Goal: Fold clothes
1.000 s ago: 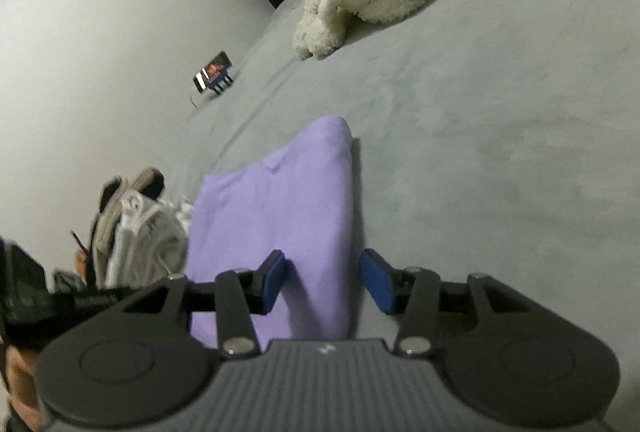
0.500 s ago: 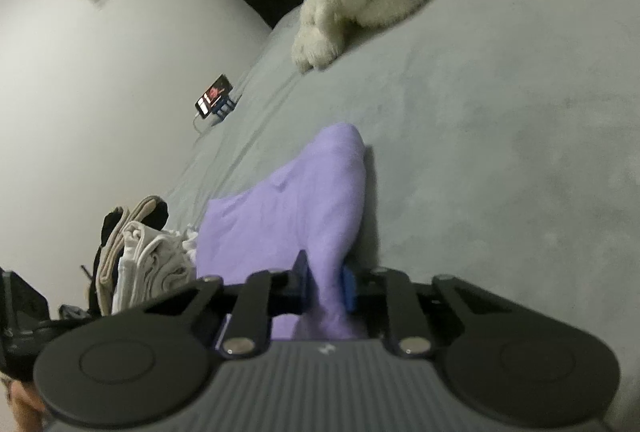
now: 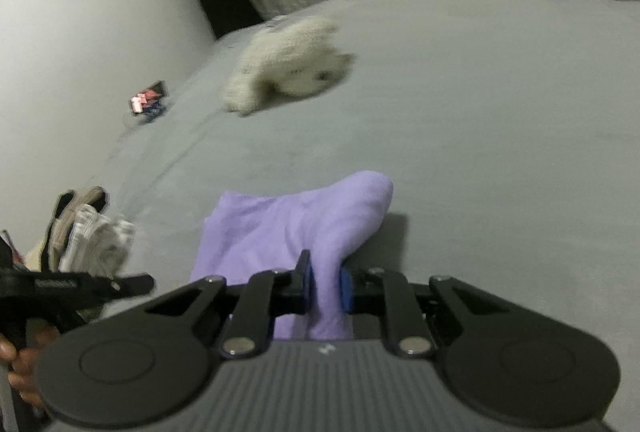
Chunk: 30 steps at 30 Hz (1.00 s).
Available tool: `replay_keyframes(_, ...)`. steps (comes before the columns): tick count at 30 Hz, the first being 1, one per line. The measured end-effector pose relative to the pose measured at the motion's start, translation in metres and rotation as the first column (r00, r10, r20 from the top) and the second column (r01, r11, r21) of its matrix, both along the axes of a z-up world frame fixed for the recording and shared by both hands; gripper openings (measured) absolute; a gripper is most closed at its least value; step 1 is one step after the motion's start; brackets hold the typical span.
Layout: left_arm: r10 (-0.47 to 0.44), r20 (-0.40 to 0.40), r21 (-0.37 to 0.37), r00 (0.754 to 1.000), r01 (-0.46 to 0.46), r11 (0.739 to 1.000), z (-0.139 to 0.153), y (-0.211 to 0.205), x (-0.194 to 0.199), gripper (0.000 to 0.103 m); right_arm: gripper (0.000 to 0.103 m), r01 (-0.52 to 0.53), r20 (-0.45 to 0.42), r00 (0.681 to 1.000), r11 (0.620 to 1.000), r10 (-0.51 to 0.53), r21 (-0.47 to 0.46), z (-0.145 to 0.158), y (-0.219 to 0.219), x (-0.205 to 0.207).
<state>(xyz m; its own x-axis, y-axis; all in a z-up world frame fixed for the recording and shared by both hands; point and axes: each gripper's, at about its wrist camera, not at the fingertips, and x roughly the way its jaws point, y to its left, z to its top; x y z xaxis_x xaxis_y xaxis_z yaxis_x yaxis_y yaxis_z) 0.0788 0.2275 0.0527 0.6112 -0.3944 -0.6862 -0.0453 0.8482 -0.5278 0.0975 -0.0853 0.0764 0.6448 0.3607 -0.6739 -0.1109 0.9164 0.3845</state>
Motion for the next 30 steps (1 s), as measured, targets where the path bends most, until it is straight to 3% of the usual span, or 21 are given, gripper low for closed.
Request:
replay_keyframes(3, -0.044, 0.014, -0.018, 0.999, 0.044, 0.999, 0.005, -0.036, -0.003, 0.008, 0.013, 0.051, -0.041, 0.998, 0.998, -0.052, -0.027, -0.003, -0.052, -0.024)
replay_keyframes(5, -0.062, 0.03, -0.011, 0.998, 0.062, 0.998, 0.008, -0.06, -0.006, 0.016, 0.013, 0.083, -0.066, 0.994, 0.996, -0.085, -0.034, -0.008, -0.082, -0.039)
replay_keyframes(9, -0.087, 0.048, 0.008, 0.995, 0.087, 0.996, 0.011, -0.091, -0.005, 0.018, 0.014, 0.091, -0.085, 0.992, 0.995, -0.094, -0.037, -0.022, -0.119, -0.057)
replay_keyframes(12, -0.093, 0.06, 0.015, 0.994, 0.092, 0.996, 0.012, -0.107, -0.005, 0.018, 0.022, 0.052, -0.078, 0.995, 0.998, -0.055, -0.037, -0.033, -0.123, -0.058)
replay_keyframes(13, -0.095, 0.064, 0.017, 0.993, 0.094, 0.995, 0.012, -0.113, -0.005, 0.019, 0.028, 0.052, -0.075, 0.996, 0.998, -0.055, -0.037, -0.036, -0.124, -0.058)
replay_keyframes(18, -0.106, 0.084, 0.029, 0.991, 0.104, 0.994, 0.013, -0.14, -0.004, 0.025, 0.031, 0.04, -0.055, 0.998, 0.999, -0.038, 0.025, -0.036, -0.138, -0.052)
replay_keyframes(23, -0.068, 0.153, 0.015, 0.986, 0.067, 0.998, 0.021, -0.143, 0.013, 0.03, 0.034, 0.024, -0.075, 0.997, 0.998, -0.02, 0.057, -0.036, -0.147, -0.026)
replay_keyframes(26, -0.1, 0.139, 0.03, 0.985, 0.097, 0.995, 0.016, -0.152, 0.033, 0.042, 0.034, 0.033, -0.098, 0.995, 0.993, -0.022, 0.111, -0.04, -0.157, -0.018)
replay_keyframes(30, -0.121, 0.091, 0.055, 0.988, 0.117, 0.992, 0.0, -0.161, 0.057, 0.048, 0.036, 0.048, -0.11, 0.993, 0.99, -0.033, 0.135, -0.045, -0.164, -0.015)
